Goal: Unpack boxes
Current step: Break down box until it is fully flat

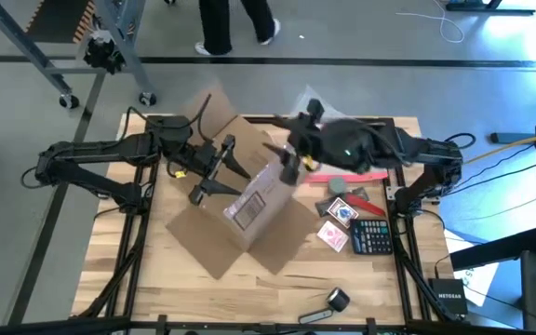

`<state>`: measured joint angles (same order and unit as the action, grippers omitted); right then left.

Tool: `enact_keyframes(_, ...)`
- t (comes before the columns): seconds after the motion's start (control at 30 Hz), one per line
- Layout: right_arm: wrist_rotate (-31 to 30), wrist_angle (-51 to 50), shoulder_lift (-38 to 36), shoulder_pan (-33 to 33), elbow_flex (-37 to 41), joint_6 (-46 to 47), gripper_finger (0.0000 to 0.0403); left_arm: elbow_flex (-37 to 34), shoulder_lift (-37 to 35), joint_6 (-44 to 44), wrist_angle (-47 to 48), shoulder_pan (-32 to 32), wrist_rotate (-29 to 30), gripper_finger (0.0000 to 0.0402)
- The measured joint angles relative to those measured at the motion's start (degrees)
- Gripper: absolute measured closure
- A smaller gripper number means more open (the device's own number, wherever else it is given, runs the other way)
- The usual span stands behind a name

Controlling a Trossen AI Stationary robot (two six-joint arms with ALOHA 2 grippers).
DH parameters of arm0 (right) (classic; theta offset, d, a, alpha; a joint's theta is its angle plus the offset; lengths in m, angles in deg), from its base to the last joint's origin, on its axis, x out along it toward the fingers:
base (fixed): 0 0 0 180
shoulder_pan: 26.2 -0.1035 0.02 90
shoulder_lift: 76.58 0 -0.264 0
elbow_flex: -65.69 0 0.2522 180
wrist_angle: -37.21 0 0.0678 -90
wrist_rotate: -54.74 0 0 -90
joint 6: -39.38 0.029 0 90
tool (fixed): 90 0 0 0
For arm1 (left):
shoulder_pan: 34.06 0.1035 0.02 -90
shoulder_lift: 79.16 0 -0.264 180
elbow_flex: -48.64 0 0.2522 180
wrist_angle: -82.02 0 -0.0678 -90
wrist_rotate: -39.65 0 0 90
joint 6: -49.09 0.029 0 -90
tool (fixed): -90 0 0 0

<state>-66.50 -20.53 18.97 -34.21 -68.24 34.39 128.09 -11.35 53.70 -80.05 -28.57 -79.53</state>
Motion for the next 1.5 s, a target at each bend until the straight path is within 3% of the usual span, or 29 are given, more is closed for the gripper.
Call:
enact_keyframes(0.13, 3.65, -0.14, 1.39, 3.39, 0.05, -0.01, 0.0178, -0.06, 0.2, 0.09, -0.15, -0.24, -0.05, 0.0192)
enact_keyframes(0.3, 13.02, -3.55, 4.1, 6.24, 0.03, 0.12, 0.0178, -0.09, 0.22, -0.14, -0.31, -0.19, -0.07, 0.0192)
enact_keyframes(0.6, 21.01, -14.59, 4.3, 6.18, -1.67, 0.36, 0.0178, -0.11, 0.22, -0.14, -0.15, -0.17, -0.14, 0.0192)
enact_keyframes(0.73, 21.42, -17.0, 4.33, 6.1, -2.7, 0.25, 0.0178, -0.11, 0.19, -0.16, -0.03, -0.17, -0.07, 0.0192)
enact_keyframes(0.87, 14.18, -16.84, 4.35, 6.1, -4.79, -0.29, 0.0178, -0.11, -1.55, -0.69, 3.95, 0.25, 3.55, 0.0192)
enact_keyframes(0.97, 4.56, -12.64, 4.35, 6.19, -4.89, -3.18, 0.0178, -0.11, -4.17, -1.49, 9.5, 0.94, 10.35, 0.0192)
enact_keyframes(1.07, -0.92, -6.35, 5.41, 7.47, -4.89, -8.02, 0.0178, -0.11, -7.06, -1.67, 17.14, 1.44, 17.01, 0.0192)
enact_keyframes(1.2, -1.62, -1.6, 8.46, 10.08, -4.89, -11.81, 0.0178, -1.08, -9.06, -2.58, 23.02, 1.47, 22.77, 0.0192)
enact_keyframes(1.5, -1.18, -0.74, 14.22, 10.44, -4.8, -18.26, 0.0178, -5.91, -8.2, -2.72, 23.4, 2.13, 24.92, 0.0192)
